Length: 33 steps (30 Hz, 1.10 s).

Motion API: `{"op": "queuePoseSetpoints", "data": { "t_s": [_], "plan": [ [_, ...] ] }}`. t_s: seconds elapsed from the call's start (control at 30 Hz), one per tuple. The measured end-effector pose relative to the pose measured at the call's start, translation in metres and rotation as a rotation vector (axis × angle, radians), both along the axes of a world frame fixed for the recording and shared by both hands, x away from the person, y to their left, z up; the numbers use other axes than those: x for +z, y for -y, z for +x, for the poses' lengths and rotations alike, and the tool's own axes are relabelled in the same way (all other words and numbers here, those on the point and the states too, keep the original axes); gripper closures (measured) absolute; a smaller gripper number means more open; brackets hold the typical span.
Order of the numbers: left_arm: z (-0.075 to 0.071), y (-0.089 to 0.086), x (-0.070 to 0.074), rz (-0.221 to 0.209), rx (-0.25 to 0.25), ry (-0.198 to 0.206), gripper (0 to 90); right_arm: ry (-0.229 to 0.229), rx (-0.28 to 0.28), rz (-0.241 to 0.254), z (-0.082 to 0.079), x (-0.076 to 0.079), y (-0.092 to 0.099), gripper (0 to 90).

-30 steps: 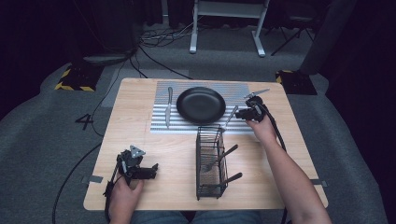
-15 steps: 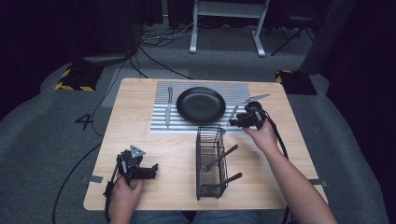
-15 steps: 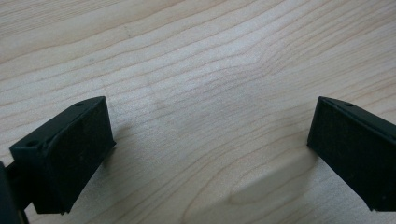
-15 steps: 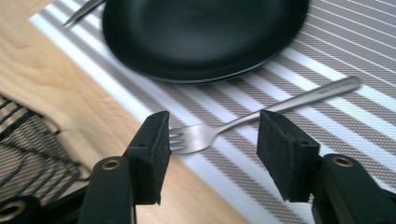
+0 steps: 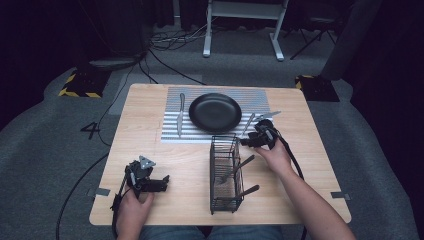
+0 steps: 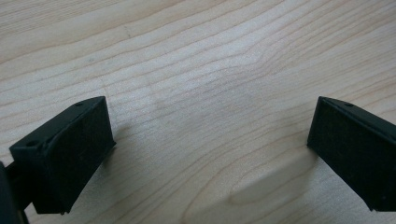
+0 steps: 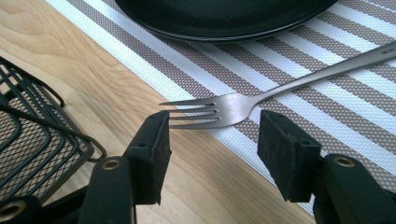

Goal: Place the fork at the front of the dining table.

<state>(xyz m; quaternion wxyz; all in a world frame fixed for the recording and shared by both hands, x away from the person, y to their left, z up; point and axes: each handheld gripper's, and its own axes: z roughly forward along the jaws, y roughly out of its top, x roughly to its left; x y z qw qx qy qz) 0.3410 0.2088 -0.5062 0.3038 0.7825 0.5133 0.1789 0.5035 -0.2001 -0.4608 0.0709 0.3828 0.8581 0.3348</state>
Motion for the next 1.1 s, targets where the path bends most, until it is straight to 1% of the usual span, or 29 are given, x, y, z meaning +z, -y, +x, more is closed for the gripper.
{"op": "queuePoseSetpoints", "data": {
  "t_s": [0.1,0.2,0.23,0.33,0.43,0.6,0.8,0.83,0.9,0.97,1.07,1.1],
  "plan": [
    [0.0,0.0,0.0,0.0,0.0,0.0,0.2,-0.003,0.006,0.013,0.0,-0.003,-0.006,43.8],
    [0.0,0.0,0.0,0.0,0.0,0.0,0.2,0.003,0.03,0.024,-0.002,-0.006,-0.013,43.7],
    [0.0,0.0,0.0,0.0,0.0,0.0,0.2,0.004,0.035,0.02,-0.003,-0.007,-0.015,43.7],
    [0.0,0.0,0.0,0.0,0.0,0.0,0.2,0.012,0.04,-0.012,-0.004,-0.01,-0.019,44.2],
    [0.0,0.0,0.0,0.0,0.0,0.0,0.2,0.02,0.025,-0.033,-0.003,-0.012,-0.018,45.4],
    [0.0,0.0,0.0,0.0,0.0,0.0,0.2,0.002,0.005,-0.022,-0.001,-0.011,-0.009,45.2],
    [0.0,0.0,0.0,0.0,0.0,0.0,0.2,0.012,-0.022,-0.035,0.0,-0.01,0.004,46.1],
    [0.0,0.0,0.0,-0.001,0.0,0.0,0.2,0.02,-0.026,-0.037,0.0,-0.011,0.007,46.5],
    [0.0,0.0,0.0,0.0,0.0,0.0,0.3,0.024,-0.039,-0.037,0.0,-0.011,0.014,46.5],
    [0.0,0.0,0.0,0.0,0.0,0.0,0.2,0.019,-0.054,-0.026,0.0,-0.012,0.022,46.6],
    [0.0,0.0,0.0,0.0,0.0,0.0,0.2,0.016,-0.077,-0.027,0.0,-0.014,0.034,46.8],
    [0.0,0.0,0.0,-0.001,0.0,0.0,0.2,0.007,-0.091,-0.022,0.0,-0.014,0.037,47.0]
  ]
}}
